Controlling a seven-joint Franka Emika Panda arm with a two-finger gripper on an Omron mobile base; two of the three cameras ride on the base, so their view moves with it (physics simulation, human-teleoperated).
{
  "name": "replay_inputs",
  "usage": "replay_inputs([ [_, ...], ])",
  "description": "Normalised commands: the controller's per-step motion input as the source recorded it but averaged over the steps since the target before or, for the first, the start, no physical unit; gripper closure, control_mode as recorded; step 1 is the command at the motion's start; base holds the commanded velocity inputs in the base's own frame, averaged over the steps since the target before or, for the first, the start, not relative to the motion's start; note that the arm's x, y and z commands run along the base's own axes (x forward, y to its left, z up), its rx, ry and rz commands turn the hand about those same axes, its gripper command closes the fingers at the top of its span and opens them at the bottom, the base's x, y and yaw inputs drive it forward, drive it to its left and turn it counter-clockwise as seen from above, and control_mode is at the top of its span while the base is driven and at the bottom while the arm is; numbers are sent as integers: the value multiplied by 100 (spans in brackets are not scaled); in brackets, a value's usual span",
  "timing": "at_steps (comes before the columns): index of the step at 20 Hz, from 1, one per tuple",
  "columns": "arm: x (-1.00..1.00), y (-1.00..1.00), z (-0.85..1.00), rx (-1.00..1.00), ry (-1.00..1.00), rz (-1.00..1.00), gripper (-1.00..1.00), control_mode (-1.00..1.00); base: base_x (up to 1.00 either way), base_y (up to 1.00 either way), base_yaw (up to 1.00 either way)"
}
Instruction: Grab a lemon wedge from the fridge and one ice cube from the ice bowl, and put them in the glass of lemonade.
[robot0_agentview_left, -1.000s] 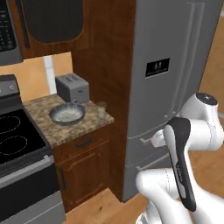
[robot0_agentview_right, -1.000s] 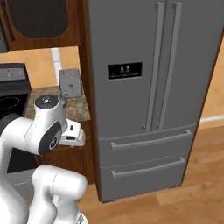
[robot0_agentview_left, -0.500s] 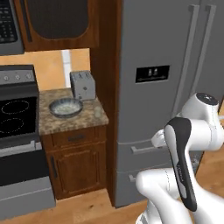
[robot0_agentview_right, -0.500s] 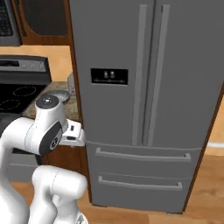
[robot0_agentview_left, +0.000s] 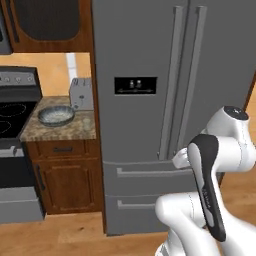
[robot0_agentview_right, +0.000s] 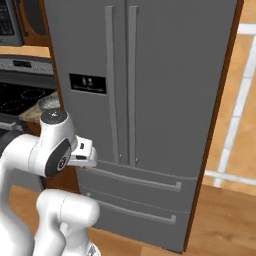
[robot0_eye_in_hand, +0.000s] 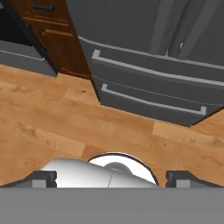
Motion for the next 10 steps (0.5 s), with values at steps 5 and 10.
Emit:
replay_inputs([
  [5,0,0,0,0,0,0,-100,100,-10,-23,-4],
  [10,0,0,0,0,0,0,-100,100,0,12,-42],
])
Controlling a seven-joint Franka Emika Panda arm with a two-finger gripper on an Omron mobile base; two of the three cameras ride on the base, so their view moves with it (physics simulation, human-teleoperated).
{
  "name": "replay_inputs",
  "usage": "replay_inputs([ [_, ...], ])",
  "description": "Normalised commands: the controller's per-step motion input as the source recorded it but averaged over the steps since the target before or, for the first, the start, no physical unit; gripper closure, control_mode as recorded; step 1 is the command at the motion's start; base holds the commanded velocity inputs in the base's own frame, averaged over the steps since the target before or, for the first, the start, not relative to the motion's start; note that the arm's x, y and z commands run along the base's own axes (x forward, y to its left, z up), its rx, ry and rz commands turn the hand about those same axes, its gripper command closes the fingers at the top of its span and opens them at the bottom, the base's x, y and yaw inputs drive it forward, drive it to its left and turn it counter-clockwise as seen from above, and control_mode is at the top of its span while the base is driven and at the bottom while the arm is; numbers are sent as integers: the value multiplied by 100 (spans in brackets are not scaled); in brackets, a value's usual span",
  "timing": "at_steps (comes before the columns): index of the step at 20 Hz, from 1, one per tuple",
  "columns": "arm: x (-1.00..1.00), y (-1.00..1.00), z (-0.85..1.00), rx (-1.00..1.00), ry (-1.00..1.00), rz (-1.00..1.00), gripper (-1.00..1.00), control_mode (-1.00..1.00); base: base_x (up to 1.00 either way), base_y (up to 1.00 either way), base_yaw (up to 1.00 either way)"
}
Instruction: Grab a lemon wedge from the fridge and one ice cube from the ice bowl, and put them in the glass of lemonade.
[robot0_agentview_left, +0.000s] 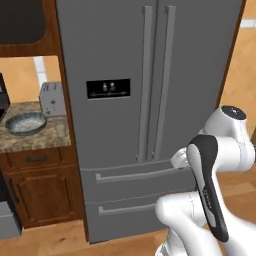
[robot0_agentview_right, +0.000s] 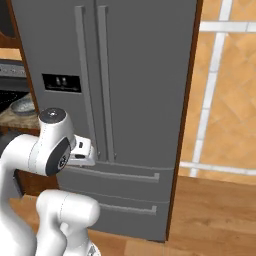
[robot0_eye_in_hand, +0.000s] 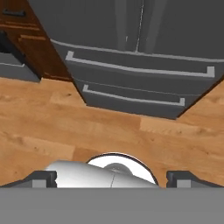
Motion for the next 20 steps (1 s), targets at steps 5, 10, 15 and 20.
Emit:
replay_inputs([
  [5,0,0,0,0,0,0,-100,100,12,31,-26],
  [10,0,0,0,0,0,0,-100,100,-3,4,-1],
  [15,0,0,0,0,0,0,-100,100,-50,1,1],
  [20,0,0,0,0,0,0,-100,100,-22,34,1],
])
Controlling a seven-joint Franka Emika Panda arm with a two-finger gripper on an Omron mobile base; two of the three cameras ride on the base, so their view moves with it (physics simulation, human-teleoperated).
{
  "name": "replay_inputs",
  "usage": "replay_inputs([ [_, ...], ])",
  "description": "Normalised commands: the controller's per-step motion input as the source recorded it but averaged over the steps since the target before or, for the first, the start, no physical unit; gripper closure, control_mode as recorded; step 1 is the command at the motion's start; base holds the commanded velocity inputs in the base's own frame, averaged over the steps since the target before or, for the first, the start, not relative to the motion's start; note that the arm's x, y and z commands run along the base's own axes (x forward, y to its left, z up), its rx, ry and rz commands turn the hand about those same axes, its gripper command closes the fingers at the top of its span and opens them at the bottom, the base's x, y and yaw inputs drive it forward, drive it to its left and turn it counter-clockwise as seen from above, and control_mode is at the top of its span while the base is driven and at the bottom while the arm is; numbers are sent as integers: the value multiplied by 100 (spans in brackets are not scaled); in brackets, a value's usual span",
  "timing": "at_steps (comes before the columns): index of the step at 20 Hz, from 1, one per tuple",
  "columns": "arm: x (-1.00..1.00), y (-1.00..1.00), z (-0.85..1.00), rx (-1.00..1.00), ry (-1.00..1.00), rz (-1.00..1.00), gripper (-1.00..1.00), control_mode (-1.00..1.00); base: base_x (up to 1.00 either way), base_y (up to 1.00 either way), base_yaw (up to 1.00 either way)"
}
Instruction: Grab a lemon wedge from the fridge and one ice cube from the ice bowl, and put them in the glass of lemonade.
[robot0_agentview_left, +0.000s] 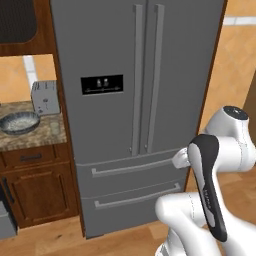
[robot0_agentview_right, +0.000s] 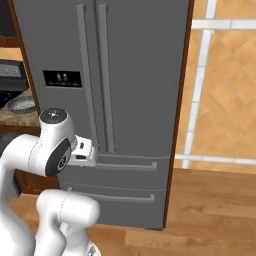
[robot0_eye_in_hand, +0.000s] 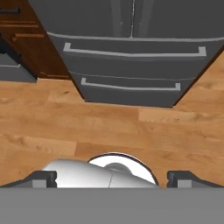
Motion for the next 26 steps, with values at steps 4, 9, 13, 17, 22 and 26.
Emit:
replay_inputs([
  [4,0,0,0,0,0,0,-100,100,0,39,0],
  [9,1,0,0,0,0,0,-100,-100,0,0,0],
  [13,60,-7,5,0,-7,0,-100,-100,0,0,0],
  [17,100,-9,37,0,-9,0,-100,-100,0,0,0],
  [22,84,-35,52,0,-9,0,-100,-100,0,0,0],
  [26,20,-38,29,0,-22,0,-100,-100,0,0,0],
])
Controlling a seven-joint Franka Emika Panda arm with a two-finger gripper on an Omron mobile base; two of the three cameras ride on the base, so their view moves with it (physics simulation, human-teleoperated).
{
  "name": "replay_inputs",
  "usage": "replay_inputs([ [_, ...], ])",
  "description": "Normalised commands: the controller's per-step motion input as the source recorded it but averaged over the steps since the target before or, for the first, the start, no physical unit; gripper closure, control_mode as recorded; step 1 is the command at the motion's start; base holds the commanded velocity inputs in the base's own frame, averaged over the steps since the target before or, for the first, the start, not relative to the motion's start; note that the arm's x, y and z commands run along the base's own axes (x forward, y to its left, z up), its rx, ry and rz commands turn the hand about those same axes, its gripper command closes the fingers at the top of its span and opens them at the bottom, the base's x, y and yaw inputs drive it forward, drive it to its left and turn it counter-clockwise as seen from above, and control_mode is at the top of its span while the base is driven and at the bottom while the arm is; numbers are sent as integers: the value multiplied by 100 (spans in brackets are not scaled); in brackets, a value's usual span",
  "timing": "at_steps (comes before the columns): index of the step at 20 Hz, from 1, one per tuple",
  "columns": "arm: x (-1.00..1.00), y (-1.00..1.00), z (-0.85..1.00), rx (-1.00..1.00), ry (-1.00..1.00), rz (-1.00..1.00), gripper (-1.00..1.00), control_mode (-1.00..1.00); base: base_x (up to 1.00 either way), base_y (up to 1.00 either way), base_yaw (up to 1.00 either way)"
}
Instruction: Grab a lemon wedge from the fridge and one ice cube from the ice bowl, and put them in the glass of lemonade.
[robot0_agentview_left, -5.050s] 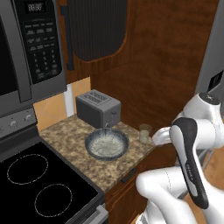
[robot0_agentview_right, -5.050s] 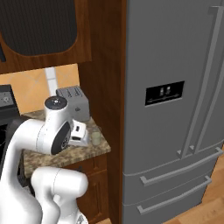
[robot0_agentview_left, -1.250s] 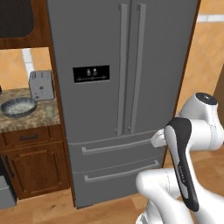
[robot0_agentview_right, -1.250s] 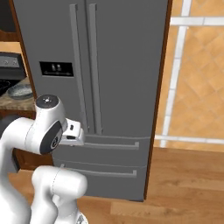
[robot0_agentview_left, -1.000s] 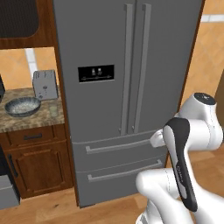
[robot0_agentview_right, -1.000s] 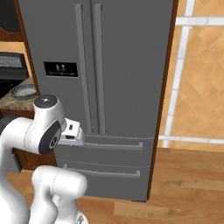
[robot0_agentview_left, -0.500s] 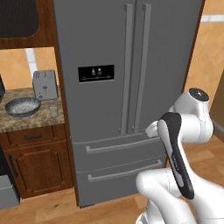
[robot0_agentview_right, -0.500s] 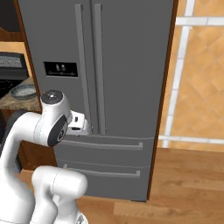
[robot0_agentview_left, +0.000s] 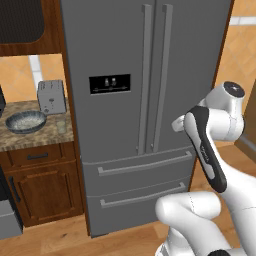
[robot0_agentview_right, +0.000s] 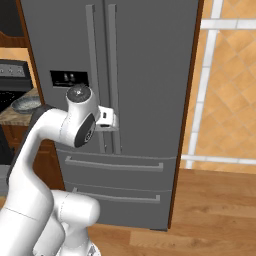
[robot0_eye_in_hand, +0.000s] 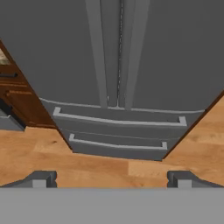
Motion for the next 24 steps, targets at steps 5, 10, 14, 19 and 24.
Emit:
replay_inputs([
  [5,37,0,42,0,-22,0,-100,-100,0,0,0],
  [10,48,0,43,0,-15,-1,-100,-100,0,0,0],
  [14,82,-6,11,0,-4,0,-100,-100,0,0,0],
  [19,78,-14,0,1,-6,0,-100,-100,0,0,0],
  [24,78,-5,0,0,-12,0,-100,-100,0,0,0],
])
